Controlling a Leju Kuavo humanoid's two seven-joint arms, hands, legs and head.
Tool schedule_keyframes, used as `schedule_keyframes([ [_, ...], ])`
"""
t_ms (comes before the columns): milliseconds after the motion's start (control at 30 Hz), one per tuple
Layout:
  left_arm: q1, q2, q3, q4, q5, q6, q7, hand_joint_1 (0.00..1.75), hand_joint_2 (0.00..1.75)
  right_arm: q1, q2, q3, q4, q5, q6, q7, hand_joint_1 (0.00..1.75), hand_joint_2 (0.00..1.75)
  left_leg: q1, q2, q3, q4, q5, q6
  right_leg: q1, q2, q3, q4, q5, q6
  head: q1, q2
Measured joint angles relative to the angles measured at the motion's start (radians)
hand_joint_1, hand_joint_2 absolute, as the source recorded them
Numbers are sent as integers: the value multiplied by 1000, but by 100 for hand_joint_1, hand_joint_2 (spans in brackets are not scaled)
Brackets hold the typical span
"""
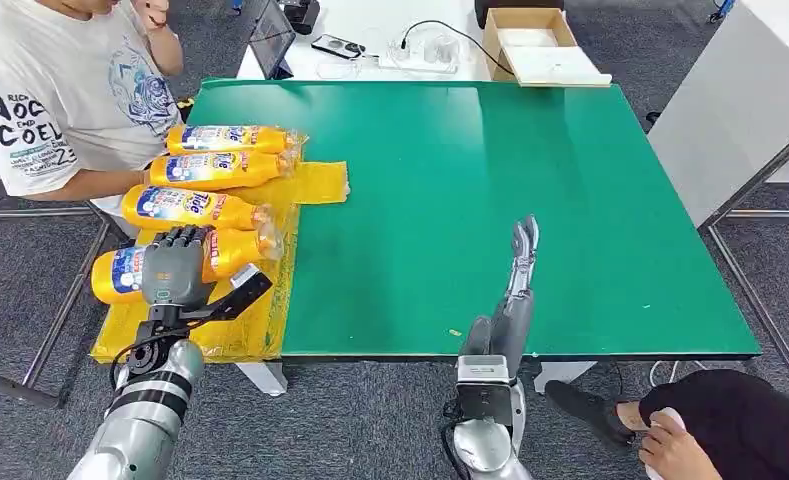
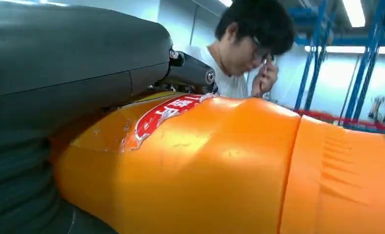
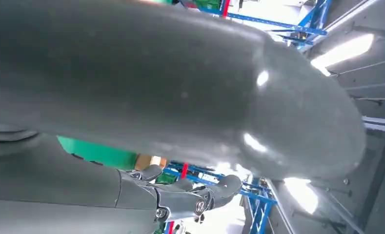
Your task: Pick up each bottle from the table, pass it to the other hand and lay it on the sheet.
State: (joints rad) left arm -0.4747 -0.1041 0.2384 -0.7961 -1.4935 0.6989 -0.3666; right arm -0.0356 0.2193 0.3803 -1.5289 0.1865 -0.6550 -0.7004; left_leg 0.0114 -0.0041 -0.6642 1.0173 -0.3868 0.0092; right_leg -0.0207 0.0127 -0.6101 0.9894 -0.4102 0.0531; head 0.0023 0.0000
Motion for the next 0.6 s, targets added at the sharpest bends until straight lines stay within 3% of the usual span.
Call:
schedule_keyframes([
  [300, -30, 58, -76, 244, -16, -4, 31, 175, 175, -15, 0, -2, 45, -6, 52, 0, 0, 0, 0, 0, 0, 0, 0, 0, 0, 0, 0, 0, 0, 0, 0, 0],
  [600, -104, 81, -112, 362, 8, -127, 36, 175, 175, -24, 10, -6, 107, 7, 89, 0, 0, 0, 0, -5, 9, -1, 0, 0, 0, -2, 10, 0, -2, 1, 0, 0],
])
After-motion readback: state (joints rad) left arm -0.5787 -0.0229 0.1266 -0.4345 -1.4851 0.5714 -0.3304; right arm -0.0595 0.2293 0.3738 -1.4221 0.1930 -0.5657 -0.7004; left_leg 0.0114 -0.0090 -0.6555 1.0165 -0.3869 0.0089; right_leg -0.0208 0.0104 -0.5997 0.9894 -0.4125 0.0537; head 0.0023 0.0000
